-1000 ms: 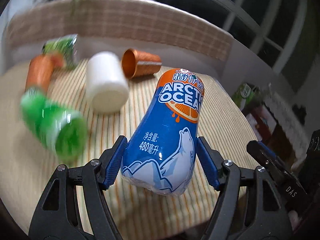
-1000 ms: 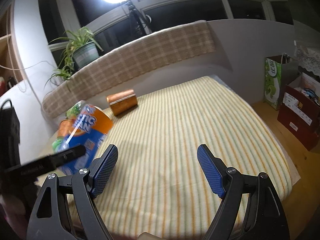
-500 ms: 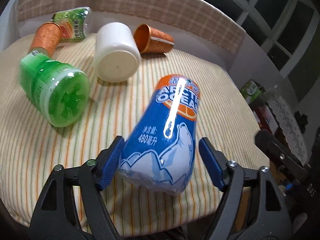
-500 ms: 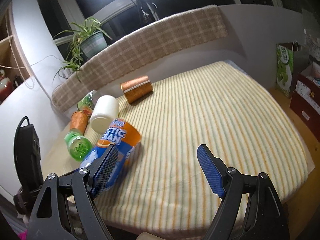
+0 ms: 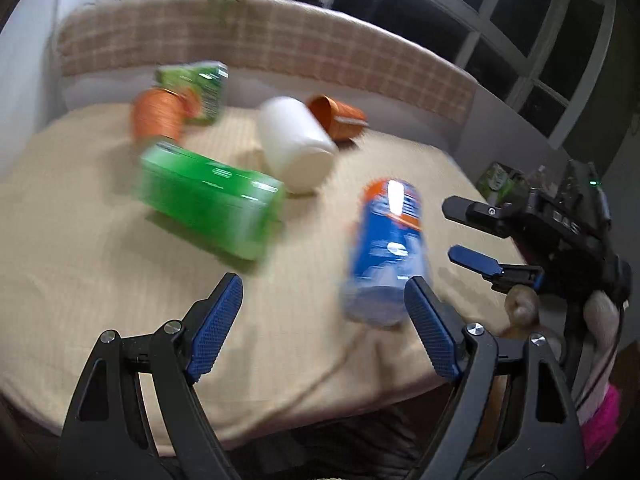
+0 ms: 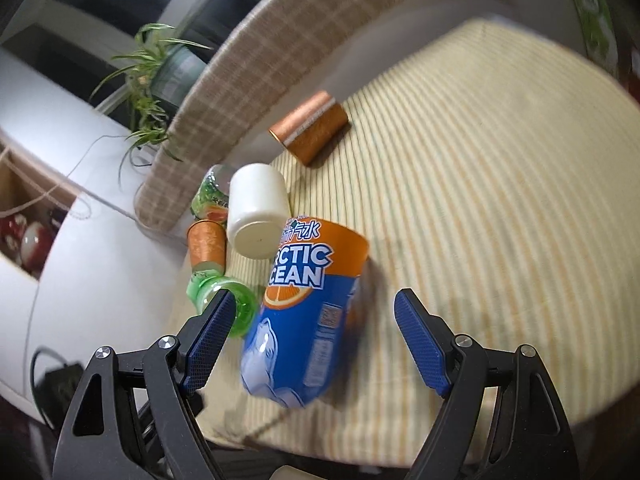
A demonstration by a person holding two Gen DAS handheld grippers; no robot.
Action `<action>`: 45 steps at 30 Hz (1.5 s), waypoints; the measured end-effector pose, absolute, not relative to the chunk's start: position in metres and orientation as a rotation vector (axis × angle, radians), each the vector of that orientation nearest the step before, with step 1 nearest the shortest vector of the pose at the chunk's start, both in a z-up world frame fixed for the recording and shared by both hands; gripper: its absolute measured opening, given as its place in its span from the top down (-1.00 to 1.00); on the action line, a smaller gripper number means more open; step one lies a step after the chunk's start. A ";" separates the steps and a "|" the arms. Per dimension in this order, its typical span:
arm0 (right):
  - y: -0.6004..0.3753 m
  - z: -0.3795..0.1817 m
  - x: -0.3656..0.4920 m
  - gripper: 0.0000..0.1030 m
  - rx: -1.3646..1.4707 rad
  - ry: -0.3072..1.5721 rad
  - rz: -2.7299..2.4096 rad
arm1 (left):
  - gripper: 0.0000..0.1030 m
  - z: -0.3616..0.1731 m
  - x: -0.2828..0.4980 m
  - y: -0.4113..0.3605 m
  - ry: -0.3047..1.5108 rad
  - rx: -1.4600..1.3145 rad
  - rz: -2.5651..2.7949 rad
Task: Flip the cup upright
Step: 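Close the right tool on the bottle while the left tool releases it, then rotate the held bottle with the right tool so its open end points up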
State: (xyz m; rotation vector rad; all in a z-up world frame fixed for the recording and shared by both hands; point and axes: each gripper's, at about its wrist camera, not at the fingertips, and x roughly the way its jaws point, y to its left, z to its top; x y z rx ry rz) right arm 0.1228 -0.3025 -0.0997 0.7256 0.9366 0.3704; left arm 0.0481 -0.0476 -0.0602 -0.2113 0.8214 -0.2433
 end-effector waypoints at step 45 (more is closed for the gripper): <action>-0.221 -0.052 0.120 -0.14 -0.084 0.642 0.366 | -0.66 -0.054 0.033 0.003 0.769 -0.269 -0.180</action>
